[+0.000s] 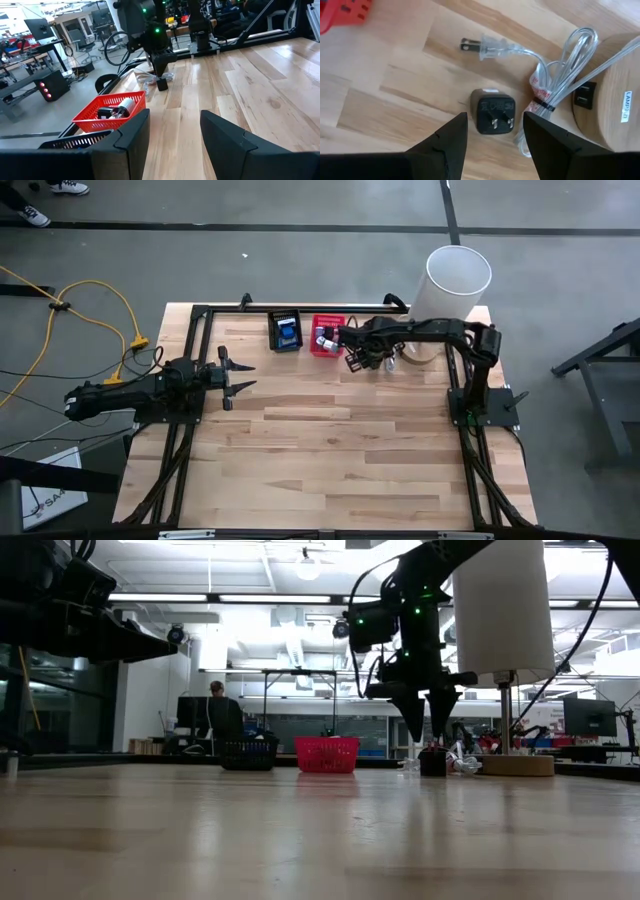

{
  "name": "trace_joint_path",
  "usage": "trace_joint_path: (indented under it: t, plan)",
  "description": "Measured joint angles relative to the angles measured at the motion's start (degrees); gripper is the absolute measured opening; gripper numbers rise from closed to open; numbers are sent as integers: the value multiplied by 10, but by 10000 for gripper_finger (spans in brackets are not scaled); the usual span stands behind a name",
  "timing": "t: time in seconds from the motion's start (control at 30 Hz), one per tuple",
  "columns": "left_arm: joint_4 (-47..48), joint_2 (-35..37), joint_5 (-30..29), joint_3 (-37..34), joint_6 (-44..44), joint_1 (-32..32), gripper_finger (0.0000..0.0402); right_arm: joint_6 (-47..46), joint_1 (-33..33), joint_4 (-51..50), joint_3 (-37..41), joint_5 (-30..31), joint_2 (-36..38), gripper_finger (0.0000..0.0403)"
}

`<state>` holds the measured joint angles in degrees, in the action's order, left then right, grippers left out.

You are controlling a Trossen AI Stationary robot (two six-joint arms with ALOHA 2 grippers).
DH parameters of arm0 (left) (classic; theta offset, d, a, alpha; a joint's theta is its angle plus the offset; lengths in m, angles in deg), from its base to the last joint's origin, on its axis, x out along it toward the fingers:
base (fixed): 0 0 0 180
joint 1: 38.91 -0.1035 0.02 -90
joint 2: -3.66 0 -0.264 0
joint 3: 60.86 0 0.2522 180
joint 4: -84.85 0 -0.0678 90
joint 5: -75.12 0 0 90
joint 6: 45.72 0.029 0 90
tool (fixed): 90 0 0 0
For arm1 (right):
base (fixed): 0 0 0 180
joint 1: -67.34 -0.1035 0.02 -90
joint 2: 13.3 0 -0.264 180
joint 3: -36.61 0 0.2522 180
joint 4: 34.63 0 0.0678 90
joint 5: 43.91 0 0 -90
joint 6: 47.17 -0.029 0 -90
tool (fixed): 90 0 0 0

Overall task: Pick & Place Office items
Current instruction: Put the black charger adapter into the red basket

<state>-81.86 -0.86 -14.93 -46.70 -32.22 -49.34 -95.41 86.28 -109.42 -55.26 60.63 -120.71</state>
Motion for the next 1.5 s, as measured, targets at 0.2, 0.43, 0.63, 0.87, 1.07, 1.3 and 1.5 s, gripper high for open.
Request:
trace_joint_path:
  t: [0.2,0.43,0.63,0.87,1.07,1.3,1.5]
  plan:
    - [0,0,0,0,0,0,167,9,-1,0,0,-1,0,179]
    - [0,0,0,0,0,0,167,14,0,0,0,-1,0,190]
    - [0,0,0,0,0,0,167,15,-1,0,0,0,0,223]
    - [0,0,0,0,0,0,167,15,6,0,0,-1,0,233]
    - [0,0,0,0,0,0,167,15,15,0,1,-9,0,233]
    - [0,0,0,0,0,0,167,5,19,24,39,-18,0,233]
    - [0,0,0,0,0,0,167,5,19,65,57,-31,0,232]
